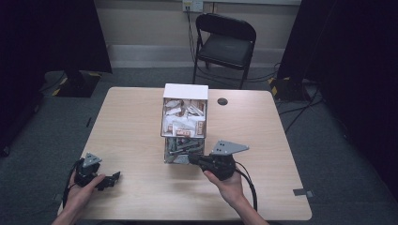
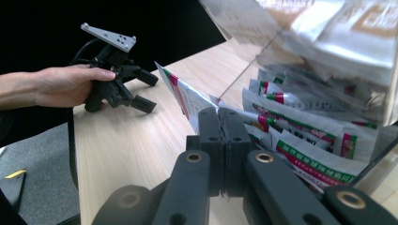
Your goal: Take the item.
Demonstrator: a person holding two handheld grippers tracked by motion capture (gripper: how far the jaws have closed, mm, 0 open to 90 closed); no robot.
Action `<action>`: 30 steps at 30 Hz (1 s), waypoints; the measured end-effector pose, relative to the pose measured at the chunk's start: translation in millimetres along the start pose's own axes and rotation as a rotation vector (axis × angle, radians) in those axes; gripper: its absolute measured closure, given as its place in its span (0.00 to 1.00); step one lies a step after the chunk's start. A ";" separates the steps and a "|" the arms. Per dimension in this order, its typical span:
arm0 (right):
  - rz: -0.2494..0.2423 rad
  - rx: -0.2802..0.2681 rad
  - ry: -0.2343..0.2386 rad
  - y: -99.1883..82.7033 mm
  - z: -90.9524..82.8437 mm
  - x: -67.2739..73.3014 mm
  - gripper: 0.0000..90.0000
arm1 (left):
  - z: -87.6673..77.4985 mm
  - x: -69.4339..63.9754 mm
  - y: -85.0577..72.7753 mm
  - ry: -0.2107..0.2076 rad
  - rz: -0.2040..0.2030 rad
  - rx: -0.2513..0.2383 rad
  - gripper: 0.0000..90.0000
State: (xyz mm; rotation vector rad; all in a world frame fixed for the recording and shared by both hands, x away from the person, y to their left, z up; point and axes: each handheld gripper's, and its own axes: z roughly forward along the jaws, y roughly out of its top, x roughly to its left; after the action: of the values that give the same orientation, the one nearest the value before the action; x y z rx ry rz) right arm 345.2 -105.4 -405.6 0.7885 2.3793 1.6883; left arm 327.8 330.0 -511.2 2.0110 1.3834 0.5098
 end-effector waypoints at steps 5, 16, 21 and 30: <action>0.006 -0.003 0.004 1.0 -4.9 0.7 0.99 | 0.0 0.0 0.0 0.000 0.000 0.000 0.00; 0.023 -0.009 -0.016 -2.3 -25.7 -1.0 0.99 | 0.0 0.0 0.0 0.000 0.000 0.000 0.00; 0.042 -0.021 -0.023 -6.5 -38.5 -3.1 0.99 | 0.0 0.0 0.0 0.000 0.000 0.000 0.00; 0.060 -0.039 -0.046 -9.1 -56.4 -7.4 0.99 | 0.0 0.0 0.0 0.000 0.000 0.000 0.00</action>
State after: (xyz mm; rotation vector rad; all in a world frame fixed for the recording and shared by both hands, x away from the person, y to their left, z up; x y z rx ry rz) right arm 326.7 -158.8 -394.5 0.8908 2.3077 1.7138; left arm 327.8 330.0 -511.2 2.0109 1.3836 0.5098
